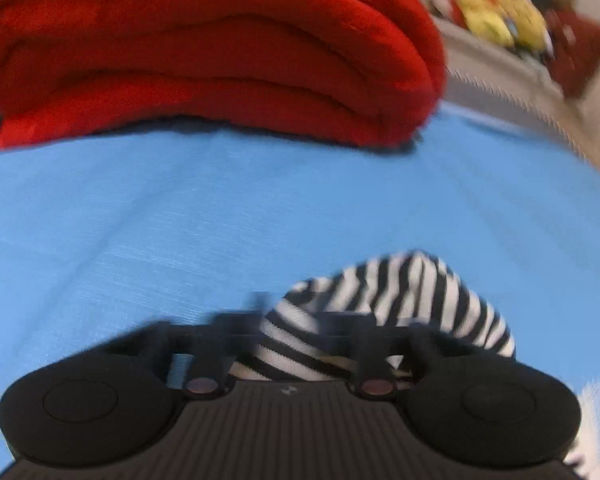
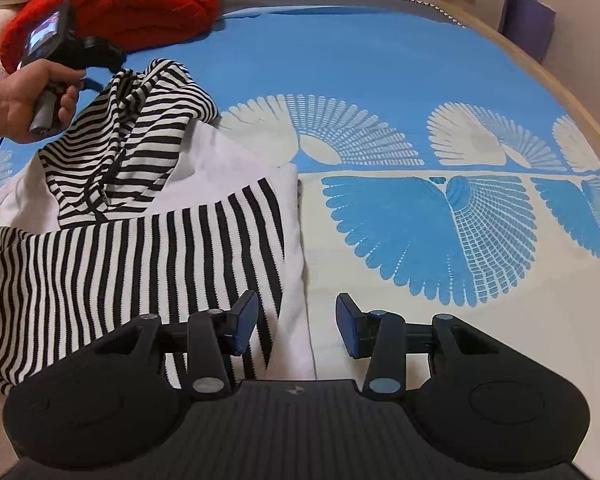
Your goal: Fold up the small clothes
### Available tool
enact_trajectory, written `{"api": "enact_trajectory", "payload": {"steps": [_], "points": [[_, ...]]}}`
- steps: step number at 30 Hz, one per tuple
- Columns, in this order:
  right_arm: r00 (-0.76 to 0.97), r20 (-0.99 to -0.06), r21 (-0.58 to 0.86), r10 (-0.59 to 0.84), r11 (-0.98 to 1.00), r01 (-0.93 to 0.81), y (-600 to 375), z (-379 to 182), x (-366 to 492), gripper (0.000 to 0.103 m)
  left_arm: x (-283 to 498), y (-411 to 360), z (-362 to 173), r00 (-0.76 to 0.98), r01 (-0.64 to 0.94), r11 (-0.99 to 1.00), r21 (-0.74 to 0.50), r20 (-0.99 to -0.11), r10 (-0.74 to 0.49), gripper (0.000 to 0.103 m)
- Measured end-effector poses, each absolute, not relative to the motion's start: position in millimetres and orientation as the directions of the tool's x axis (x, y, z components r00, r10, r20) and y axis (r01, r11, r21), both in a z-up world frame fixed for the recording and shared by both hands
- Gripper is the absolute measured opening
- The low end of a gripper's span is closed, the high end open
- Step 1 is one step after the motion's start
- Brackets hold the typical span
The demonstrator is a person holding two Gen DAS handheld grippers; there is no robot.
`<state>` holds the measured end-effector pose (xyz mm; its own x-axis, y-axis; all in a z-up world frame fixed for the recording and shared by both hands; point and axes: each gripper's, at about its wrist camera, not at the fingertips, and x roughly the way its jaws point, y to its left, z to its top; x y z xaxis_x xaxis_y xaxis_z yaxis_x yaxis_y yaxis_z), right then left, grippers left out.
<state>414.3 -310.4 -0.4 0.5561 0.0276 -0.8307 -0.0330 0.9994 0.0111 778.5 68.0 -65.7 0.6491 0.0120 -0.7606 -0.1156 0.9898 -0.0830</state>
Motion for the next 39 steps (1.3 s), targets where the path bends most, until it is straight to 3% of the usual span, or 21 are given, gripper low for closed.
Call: {"api": "enact_trajectory", "payload": {"steps": [3, 5, 7, 10, 13, 16, 18, 20, 22, 25, 28, 31, 36, 37, 38, 39], "points": [[0.564, -0.826, 0.001, 0.025, 0.999, -0.043, -309.1, 1.5, 414.2, 0.045, 751.9, 61.7, -45.1, 0.704, -0.031, 0.994, -0.105, -0.708, -0.053, 0.001], [0.573, -0.819, 0.007, 0.02, 1.0, -0.025, -312.9, 5.7, 414.7, 0.045, 714.2, 47.8, -22.3, 0.752, 0.068, 0.997, -0.041, -0.654, -0.079, 0.001], [0.589, -0.808, 0.016, 0.013, 1.0, 0.001, -318.7, 12.1, 414.9, 0.045, 656.9, 31.7, 1.4, 0.797, 0.175, 0.984, 0.028, -0.591, -0.125, 0.001], [0.621, -0.784, 0.052, 0.009, 0.997, 0.051, -327.7, 25.3, 412.2, 0.045, 537.8, 21.5, 41.6, 0.828, 0.329, 0.944, 0.037, -0.492, -0.269, 0.001], [0.666, -0.746, 0.086, 0.005, 0.992, 0.089, -335.1, 39.7, 405.6, 0.045, 424.2, 23.5, 59.7, 0.786, 0.423, 0.906, -0.019, -0.489, -0.378, 0.001], [0.697, -0.717, 0.137, -0.015, 0.977, 0.162, -345.8, 49.7, 400.1, 0.047, 331.0, 38.2, 55.2, 0.657, 0.477, 0.871, -0.118, -0.611, -0.442, 0.003], [0.704, -0.71, 0.188, -0.009, 0.962, 0.201, -352.0, 54.4, 397.1, 0.047, 296.9, 51.1, 48.6, 0.586, 0.44, 0.879, -0.185, -0.682, -0.437, 0.007], [0.711, -0.703, 0.217, 0.005, 0.954, 0.208, -352.8, 57.8, 394.8, 0.047, 288.5, 66.7, 50.6, 0.604, 0.318, 0.928, -0.196, -0.712, -0.357, 0.018], [0.715, -0.697, 0.26, 0.047, 0.946, 0.192, -350.6, 58.5, 392.3, 0.048, 298.7, 84.7, 50.2, 0.611, 0.121, 0.964, -0.236, -0.748, -0.259, 0.035], [0.682, -0.719, 0.32, 0.13, 0.934, 0.159, -343.3, 49.9, 393.2, 0.051, 319.9, 114.6, 28.7, 0.602, -0.137, 0.907, -0.399, -0.76, -0.244, 0.04], [0.596, -0.771, 0.378, 0.223, 0.914, 0.147, -334.6, 28.8, 397.9, 0.051, 339.0, 119.3, -2.5, 0.532, -0.325, 0.819, -0.472, -0.808, -0.255, 0.041], [0.519, -0.814, 0.396, 0.26, 0.902, 0.17, -326.8, 6.4, 403.3, 0.051, 361.5, 116.9, -33.7, 0.422, -0.409, 0.734, -0.542, -0.826, -0.374, 0.041], [0.431, -0.843, 0.439, 0.322, 0.875, 0.204, -310.9, -24.7, 411.1, 0.051, 369.6, 109.4, -59.0, 0.338, -0.491, 0.745, -0.451, -0.887, -0.314, 0.041], [0.412, -0.848, 0.444, 0.332, 0.87, 0.214, -307.8, -31.6, 413.0, 0.05, 365.8, 111.0, -64.4, 0.328, -0.51, 0.722, -0.468, -0.882, -0.34, 0.038], [0.404, -0.856, 0.434, 0.323, 0.874, 0.22, -304.2, -35.3, 413.6, 0.043, 359.1, 115.1, -68.7, 0.328, -0.527, 0.692, -0.494, -0.869, -0.371, 0.032], [0.407, -0.864, 0.407, 0.295, 0.886, 0.223, -299.6, -37.6, 413.5, 0.036, 359.4, 116.7, -69.7, 0.336, -0.532, 0.676, -0.51, -0.86, -0.384, 0.015]]}}
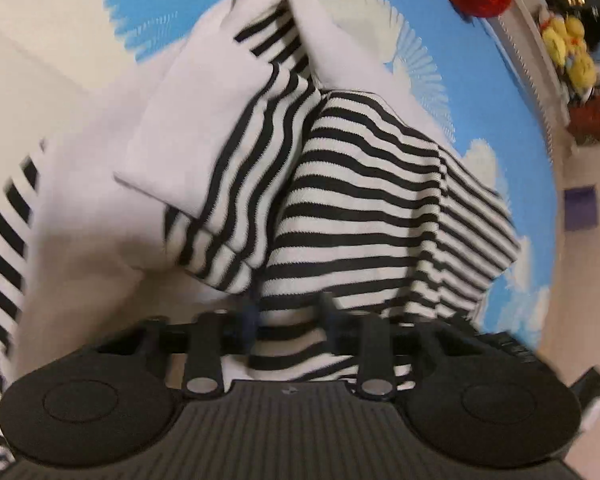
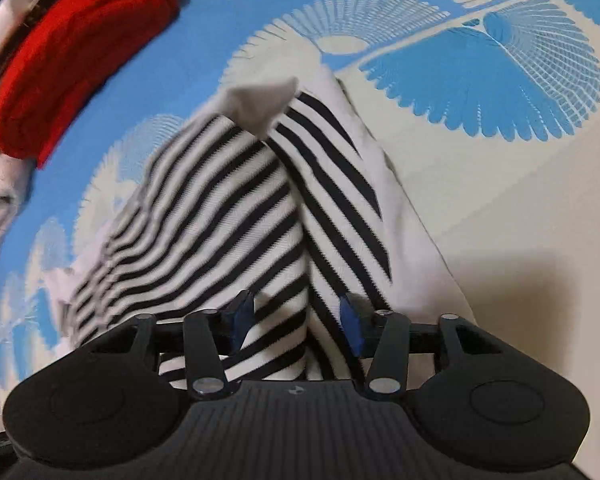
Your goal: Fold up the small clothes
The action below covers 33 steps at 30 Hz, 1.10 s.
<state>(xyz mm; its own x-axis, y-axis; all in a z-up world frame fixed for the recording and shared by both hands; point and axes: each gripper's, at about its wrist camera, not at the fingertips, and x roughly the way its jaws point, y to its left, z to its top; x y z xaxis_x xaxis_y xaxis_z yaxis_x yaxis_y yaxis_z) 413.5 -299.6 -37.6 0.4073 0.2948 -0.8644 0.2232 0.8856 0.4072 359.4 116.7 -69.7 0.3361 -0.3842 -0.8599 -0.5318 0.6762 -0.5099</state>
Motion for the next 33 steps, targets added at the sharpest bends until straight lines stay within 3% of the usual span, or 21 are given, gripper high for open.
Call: {"api": "enact_trajectory", "payload": {"steps": [1, 2, 4, 7, 10, 12, 15, 17, 18, 20, 21, 22, 23, 24, 26, 27, 28, 29, 31, 33], "points": [[0.421, -0.868, 0.378, 0.264, 0.901, 0.214, -295.1, -36.7, 413.6, 0.013, 360.7, 118.3, -67.2, 0.352, -0.525, 0.676, -0.517, -0.855, -0.38, 0.001], [0.438, -0.859, 0.379, 0.266, 0.905, 0.194, -291.5, -34.1, 414.0, 0.001, 362.0, 117.7, -59.7, 0.386, -0.509, 0.687, -0.519, -0.85, -0.357, 0.001], [0.483, -0.826, 0.418, 0.291, 0.891, 0.176, -290.2, -23.5, 411.6, 0.001, 360.5, 120.1, -36.5, 0.48, -0.453, 0.718, -0.528, -0.824, -0.302, 0.001], [0.585, -0.75, 0.449, 0.308, 0.887, 0.108, -290.5, 6.3, 402.1, 0.0, 355.1, 129.2, 8.1, 0.659, -0.329, 0.751, -0.572, -0.709, -0.251, 0.001], [0.664, -0.666, 0.501, 0.34, 0.863, 0.06, -298.9, 30.3, 389.5, 0.0, 352.0, 133.9, 28.5, 0.739, -0.294, 0.79, -0.538, -0.652, -0.169, 0.001], [0.635, -0.675, 0.568, 0.375, 0.814, 0.123, -309.7, 21.4, 385.1, 0.0, 351.3, 145.1, 19.0, 0.704, -0.345, 0.771, -0.535, -0.691, -0.165, 0.001], [0.448, -0.805, 0.554, 0.389, 0.762, 0.334, -319.3, -27.5, 380.3, 0.0, 360.9, 155.8, -30.7, 0.48, -0.483, 0.727, -0.488, -0.842, -0.246, 0.002], [0.373, -0.851, 0.506, 0.37, 0.769, 0.39, -317.3, -45.7, 376.8, 0.001, 357.1, 162.8, -54.7, 0.393, -0.574, 0.677, -0.46, -0.88, -0.265, 0.006], [0.366, -0.856, 0.494, 0.364, 0.785, 0.375, -313.2, -45.2, 377.2, 0.001, 354.0, 167.2, -56.2, 0.391, -0.598, 0.65, -0.469, -0.878, -0.274, 0.016], [0.396, -0.854, 0.475, 0.336, 0.814, 0.334, -307.8, -33.0, 379.0, 0.006, 353.7, 168.9, -48.5, 0.428, -0.587, 0.63, -0.508, -0.856, -0.29, 0.028], [0.428, -0.845, 0.474, 0.321, 0.82, 0.321, -307.4, -25.3, 379.4, 0.006, 354.7, 167.2, -42.8, 0.453, -0.569, 0.634, -0.524, -0.843, -0.29, 0.04], [0.454, -0.832, 0.482, 0.318, 0.82, 0.31, -308.3, -20.3, 380.3, 0.017, 356.5, 164.8, -38.8, 0.474, -0.55, 0.641, -0.535, -0.832, -0.287, 0.047], [0.472, -0.821, 0.492, 0.322, 0.819, 0.296, -308.2, -17.0, 382.3, 0.038, 357.6, 161.2, -35.3, 0.49, -0.533, 0.651, -0.54, -0.825, -0.282, 0.049], [0.478, -0.816, 0.494, 0.325, 0.823, 0.283, -307.8, -16.3, 383.9, 0.047, 359.0, 157.8, -34.8, 0.496, -0.523, 0.661, -0.539, -0.823, -0.278, 0.049], [0.476, -0.82, 0.479, 0.317, 0.836, 0.268, -306.4, -20.7, 389.9, 0.05, 360.3, 152.7, -39.8, 0.478, -0.525, 0.677, -0.516, -0.837, -0.267, 0.047], [0.469, -0.825, 0.472, 0.315, 0.841, 0.266, -306.0, -25.2, 393.5, 0.05, 361.1, 153.1, -42.6, 0.469, -0.534, 0.678, -0.504, -0.844, -0.258, 0.025], [0.461, -0.829, 0.47, 0.316, 0.841, 0.269, -304.1, -30.0, 396.8, 0.043, 360.3, 151.7, -44.6, 0.466, -0.537, 0.682, -0.496, -0.849, -0.251, 0.002], [0.457, -0.83, 0.473, 0.319, 0.837, 0.276, -303.9, -34.0, 399.0, 0.022, 360.2, 151.2, -43.3, 0.472, -0.533, 0.691, -0.488, -0.85, -0.236, 0.002], [0.461, -0.818, 0.501, 0.345, 0.821, 0.274, -305.6, -40.1, 401.6, 0.001, 371.4, 145.2, -34.8, 0.525, -0.499, 0.727, -0.472, -0.832, -0.18, 0.002], [0.498, -0.794, 0.525, 0.348, 0.806, 0.273, -306.9, -32.6, 395.5, 0.001, 368.8, 146.3, -15.4, 0.589, -0.449, 0.763, -0.464, -0.797, -0.138, 0.001]]}}
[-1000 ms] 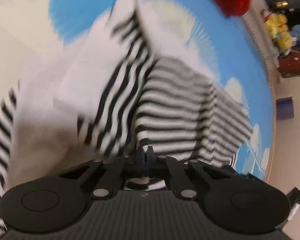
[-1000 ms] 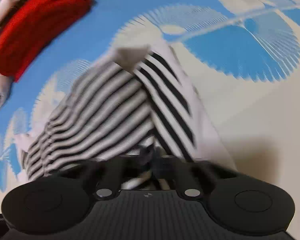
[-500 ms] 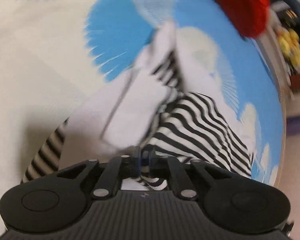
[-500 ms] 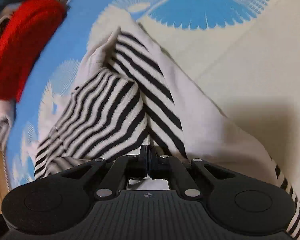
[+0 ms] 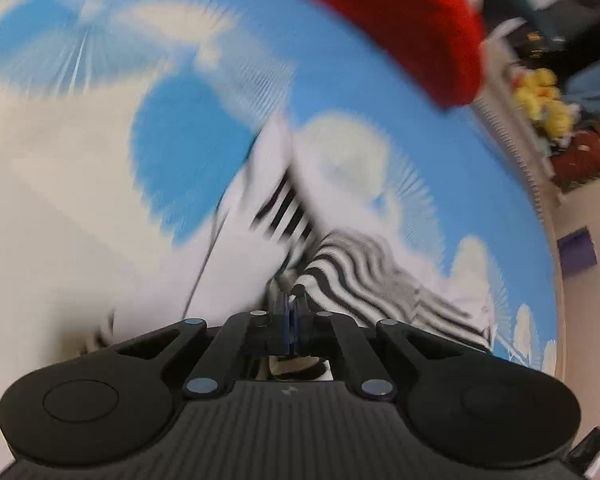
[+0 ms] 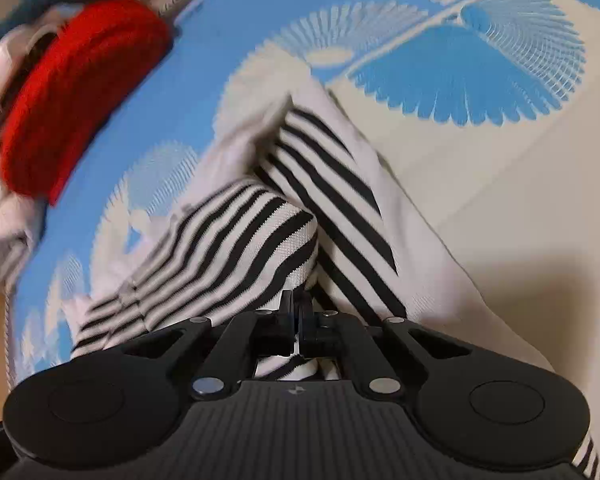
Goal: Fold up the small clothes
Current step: 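Open both grippers and lift them away from the folded shirt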
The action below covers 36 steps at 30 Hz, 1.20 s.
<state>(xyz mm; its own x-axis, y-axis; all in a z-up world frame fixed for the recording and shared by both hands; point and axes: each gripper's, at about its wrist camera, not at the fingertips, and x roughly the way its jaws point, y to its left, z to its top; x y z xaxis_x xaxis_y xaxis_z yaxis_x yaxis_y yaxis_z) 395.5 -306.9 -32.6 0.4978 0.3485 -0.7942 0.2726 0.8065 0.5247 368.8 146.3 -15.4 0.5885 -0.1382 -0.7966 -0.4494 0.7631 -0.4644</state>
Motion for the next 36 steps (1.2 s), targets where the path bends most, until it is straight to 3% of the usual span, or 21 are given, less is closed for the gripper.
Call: {"api": "enact_trajectory", "payload": {"steps": [3, 6, 10, 13, 15, 17, 20, 21, 22, 23, 28, 31, 34, 36], "points": [[0.519, -0.767, 0.569, 0.377, 0.774, 0.279, -308.2, -22.7, 389.9, 0.0, 367.6, 147.5, -11.7, 0.577, -0.462, 0.776, -0.43, -0.81, -0.106, 0.001], [0.421, -0.833, 0.523, 0.358, 0.756, 0.393, -317.7, -43.9, 386.9, 0.001, 365.9, 156.5, -48.2, 0.412, -0.556, 0.731, -0.397, -0.895, -0.172, 0.002], [0.383, -0.87, 0.463, 0.309, 0.777, 0.426, -317.1, -46.9, 385.0, 0.002, 368.6, 153.9, -41.5, 0.421, -0.526, 0.764, -0.374, -0.895, -0.149, 0.014], [0.503, -0.853, 0.358, 0.14, 0.858, 0.367, -310.0, -14.9, 381.5, 0.027, 365.5, 141.3, -5.7, 0.56, -0.424, 0.835, -0.35, -0.826, -0.063, 0.027], [0.589, -0.8, 0.344, 0.112, 0.891, 0.297, -305.1, 1.8, 379.4, 0.028, 366.4, 126.8, 7.1, 0.62, -0.331, 0.884, -0.331, -0.782, -0.061, 0.027], [0.646, -0.741, 0.401, 0.185, 0.893, 0.205, -300.6, 9.8, 379.3, 0.028, 367.9, 119.2, 0.7, 0.618, -0.275, 0.891, -0.362, -0.776, -0.125, 0.027], [0.547, -0.741, 0.528, 0.39, 0.842, 0.113, -290.5, -6.6, 392.5, 0.033, 374.4, 123.4, -33.9, 0.505, -0.328, 0.852, -0.408, -0.838, -0.206, 0.027], [0.465, -0.77, 0.553, 0.436, 0.821, 0.145, -288.3, -22.1, 396.0, 0.033, 376.0, 125.1, -47.2, 0.445, -0.362, 0.851, -0.381, -0.873, -0.202, 0.025], [0.382, -0.815, 0.532, 0.437, 0.825, 0.191, -286.7, -37.7, 397.8, 0.033, 376.6, 127.7, -56.2, 0.402, -0.387, 0.852, -0.352, -0.896, -0.187, 0.016], [0.314, -0.853, 0.495, 0.417, 0.837, 0.234, -286.3, -52.7, 398.3, 0.025, 376.2, 129.2, -57.5, 0.404, -0.39, 0.852, -0.348, -0.897, -0.181, 0.013], [0.408, -0.832, 0.48, 0.377, 0.858, 0.186, -290.9, -31.3, 398.5, 0.026, 376.4, 119.5, -29.3, 0.476, -0.244, 0.903, -0.355, -0.855, -0.207, 0.015], [0.383, -0.835, 0.49, 0.395, 0.851, 0.189, -295.2, -34.4, 397.0, 0.028, 377.0, 117.8, -42.9, 0.42, -0.248, 0.896, -0.369, -0.874, -0.243, 0.016], [0.336, -0.867, 0.467, 0.368, 0.836, 0.29, -309.4, -55.0, 392.2, 0.014, 376.2, 118.9, -50.5, 0.346, -0.271, 0.9, -0.342, -0.907, -0.24, 0.016], [0.379, -0.858, 0.468, 0.348, 0.832, 0.297, -313.1, -42.6, 388.3, 0.017, 369.4, 112.1, -31.7, 0.383, -0.23, 0.919, -0.321, -0.898, -0.218, 0.016]]}}
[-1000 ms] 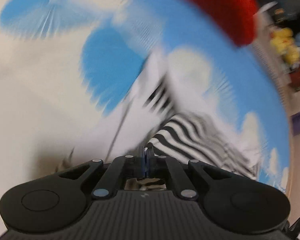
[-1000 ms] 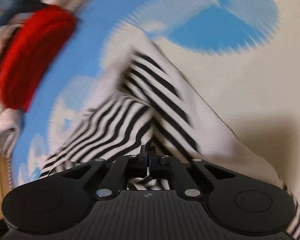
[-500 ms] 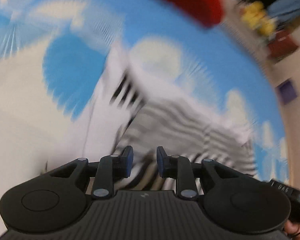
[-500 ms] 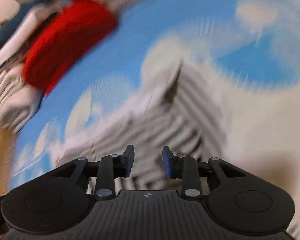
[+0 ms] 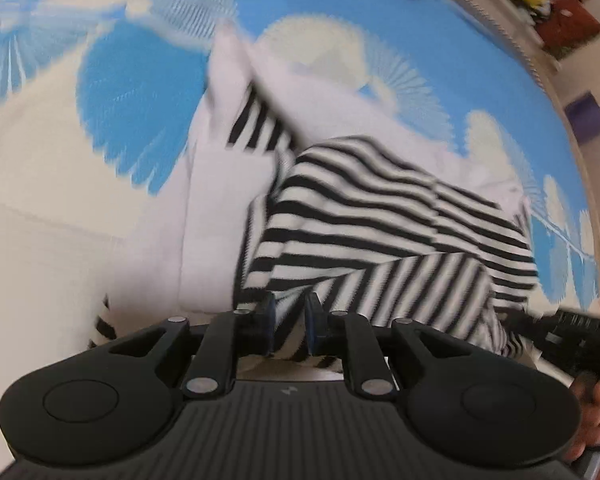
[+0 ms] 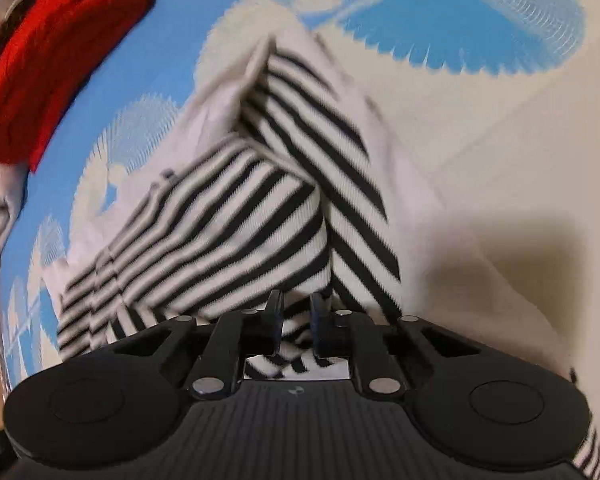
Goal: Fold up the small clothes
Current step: 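Open both grippers and lift them away from the folded shirt, then lower both grippers to the striped sleeve ends at the shirt edge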
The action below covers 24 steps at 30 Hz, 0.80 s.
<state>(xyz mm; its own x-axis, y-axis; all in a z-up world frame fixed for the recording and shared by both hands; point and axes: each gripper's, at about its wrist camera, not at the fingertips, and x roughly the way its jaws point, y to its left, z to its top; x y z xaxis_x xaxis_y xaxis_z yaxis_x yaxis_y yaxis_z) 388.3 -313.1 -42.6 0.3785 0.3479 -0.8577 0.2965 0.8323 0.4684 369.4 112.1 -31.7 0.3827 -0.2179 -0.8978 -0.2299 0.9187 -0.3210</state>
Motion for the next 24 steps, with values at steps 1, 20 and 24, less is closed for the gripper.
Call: {"api": "enact_trajectory", "payload": {"steps": [1, 20, 24], "points": [[0.422, -0.842, 0.471, 0.336, 0.838, 0.274, -314.1, -31.4, 385.5, 0.02, 363.3, 109.3, -15.3, 0.429, -0.191, 0.929, -0.317, -0.878, -0.211, 0.016], [0.872, -0.454, 0.385, 0.184, 0.923, 0.006, -397.8, 168.5, 176.3, 0.034, 127.0, 87.6, 130.1, 0.771, 0.007, 0.985, -0.175, -0.625, -0.117, 0.033], [0.817, -0.547, 0.338, 0.183, 0.941, 0.016, -410.2, 122.0, 145.2, 0.034, 98.3, 95.0, 88.9, 0.748, -0.028, 0.984, -0.175, -0.657, -0.095, 0.037]]}}
